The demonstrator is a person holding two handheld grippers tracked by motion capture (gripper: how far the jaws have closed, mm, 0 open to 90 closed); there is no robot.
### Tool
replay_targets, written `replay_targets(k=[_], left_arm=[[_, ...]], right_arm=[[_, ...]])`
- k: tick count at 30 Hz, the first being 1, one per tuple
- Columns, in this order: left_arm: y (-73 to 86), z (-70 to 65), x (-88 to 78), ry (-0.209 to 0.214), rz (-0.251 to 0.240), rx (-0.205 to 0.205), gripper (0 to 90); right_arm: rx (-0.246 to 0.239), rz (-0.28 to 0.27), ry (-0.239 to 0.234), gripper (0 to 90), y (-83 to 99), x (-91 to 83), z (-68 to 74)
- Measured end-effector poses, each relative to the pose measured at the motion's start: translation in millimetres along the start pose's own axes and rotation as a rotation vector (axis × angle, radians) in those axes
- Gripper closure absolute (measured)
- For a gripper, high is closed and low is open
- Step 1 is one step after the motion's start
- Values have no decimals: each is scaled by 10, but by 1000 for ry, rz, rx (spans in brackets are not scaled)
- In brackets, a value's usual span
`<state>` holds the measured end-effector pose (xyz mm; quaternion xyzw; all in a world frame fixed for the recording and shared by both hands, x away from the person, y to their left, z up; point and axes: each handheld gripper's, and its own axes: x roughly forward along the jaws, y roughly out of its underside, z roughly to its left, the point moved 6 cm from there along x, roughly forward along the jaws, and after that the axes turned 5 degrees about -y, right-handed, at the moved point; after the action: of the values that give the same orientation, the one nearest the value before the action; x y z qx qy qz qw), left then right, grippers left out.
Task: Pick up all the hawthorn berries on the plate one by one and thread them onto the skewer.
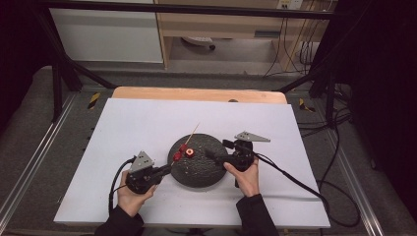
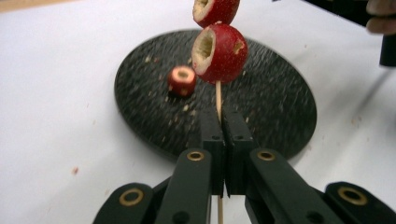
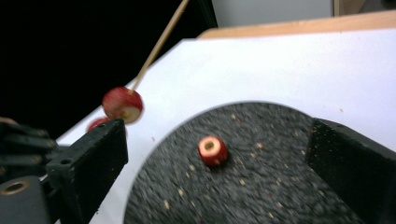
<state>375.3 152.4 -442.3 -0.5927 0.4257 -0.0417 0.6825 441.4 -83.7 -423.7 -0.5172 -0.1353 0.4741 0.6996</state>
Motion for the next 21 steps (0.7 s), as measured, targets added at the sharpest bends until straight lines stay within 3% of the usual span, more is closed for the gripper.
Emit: replay_targets(k=[9,11,16,21], left_arm=[[229,226,-195,-23,24,-21,884],[265,254,-218,-23,28,-29,883],[353,278,-234,-26,55,-5,884],[405,301,-257,-22,61,-3,884]], right_arm=[[-81,176,33,32,111,-10,-83],[-95,220,42,26,135,-1,-85],[-147,326,62,26,154,71,-49],[-183,398,64,30,110,155,4]])
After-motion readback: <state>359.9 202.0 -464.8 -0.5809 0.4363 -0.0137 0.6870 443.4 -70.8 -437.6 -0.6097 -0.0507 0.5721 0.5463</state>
